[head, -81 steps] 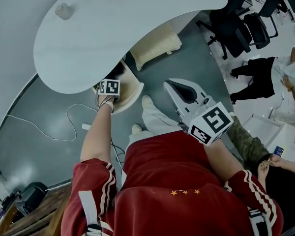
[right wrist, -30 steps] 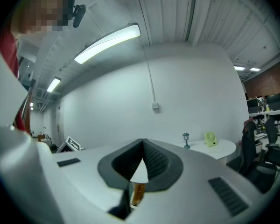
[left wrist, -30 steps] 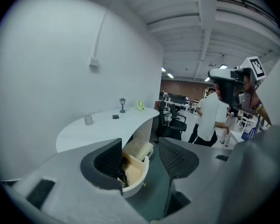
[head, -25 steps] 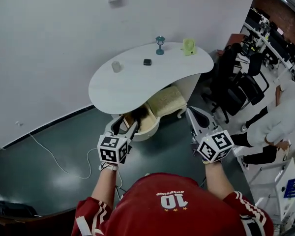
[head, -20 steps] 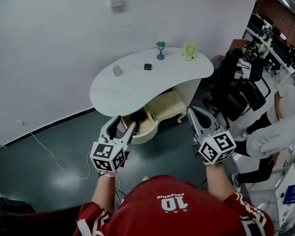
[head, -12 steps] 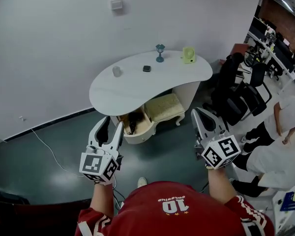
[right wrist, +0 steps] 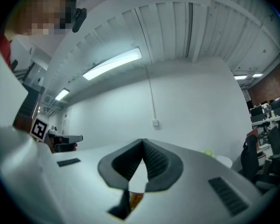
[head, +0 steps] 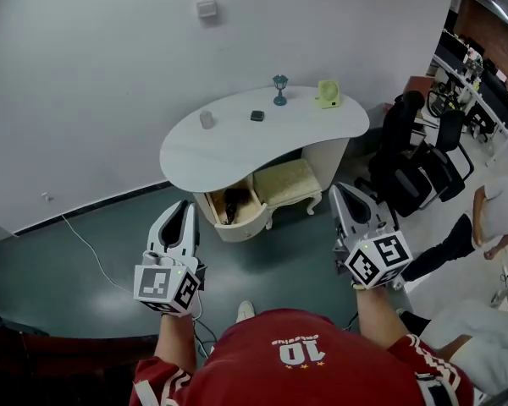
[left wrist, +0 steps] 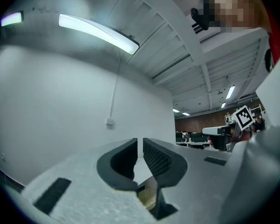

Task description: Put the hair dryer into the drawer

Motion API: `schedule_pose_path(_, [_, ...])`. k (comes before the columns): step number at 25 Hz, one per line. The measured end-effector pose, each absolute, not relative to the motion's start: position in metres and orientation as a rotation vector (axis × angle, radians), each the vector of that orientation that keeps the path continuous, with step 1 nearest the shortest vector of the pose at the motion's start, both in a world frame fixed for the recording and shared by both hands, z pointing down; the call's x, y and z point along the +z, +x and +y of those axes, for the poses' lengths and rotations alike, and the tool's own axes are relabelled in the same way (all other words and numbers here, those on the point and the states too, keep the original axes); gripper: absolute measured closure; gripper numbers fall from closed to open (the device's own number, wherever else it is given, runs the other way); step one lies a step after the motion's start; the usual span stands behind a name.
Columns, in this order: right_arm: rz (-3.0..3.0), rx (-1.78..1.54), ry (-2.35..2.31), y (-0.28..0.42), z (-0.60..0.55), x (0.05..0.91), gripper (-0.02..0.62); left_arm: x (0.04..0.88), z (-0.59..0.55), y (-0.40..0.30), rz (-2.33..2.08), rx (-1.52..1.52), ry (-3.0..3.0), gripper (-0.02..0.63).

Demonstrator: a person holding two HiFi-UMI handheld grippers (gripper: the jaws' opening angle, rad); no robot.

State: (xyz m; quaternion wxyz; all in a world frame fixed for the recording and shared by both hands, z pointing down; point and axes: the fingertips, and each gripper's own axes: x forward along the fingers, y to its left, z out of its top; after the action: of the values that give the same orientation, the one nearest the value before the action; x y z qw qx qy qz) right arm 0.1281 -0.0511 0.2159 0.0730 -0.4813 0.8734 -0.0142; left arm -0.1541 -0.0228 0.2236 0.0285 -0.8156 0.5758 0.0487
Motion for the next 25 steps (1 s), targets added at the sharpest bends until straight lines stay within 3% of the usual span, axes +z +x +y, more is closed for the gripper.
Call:
schedule_pose_path(5, [2.629,-0.036,-1.43,0.122,-0.045,0.211,0.589,0.214,-0.017,-0.155,1.781,0.143,-2.487,0.606])
schedule_pose_path(25, [2.628,-0.033,-1.457,0.111,-0.045,0.219,0.591,0.217,-0.015,-0.164,1.786,0.133,-2.478,0.606])
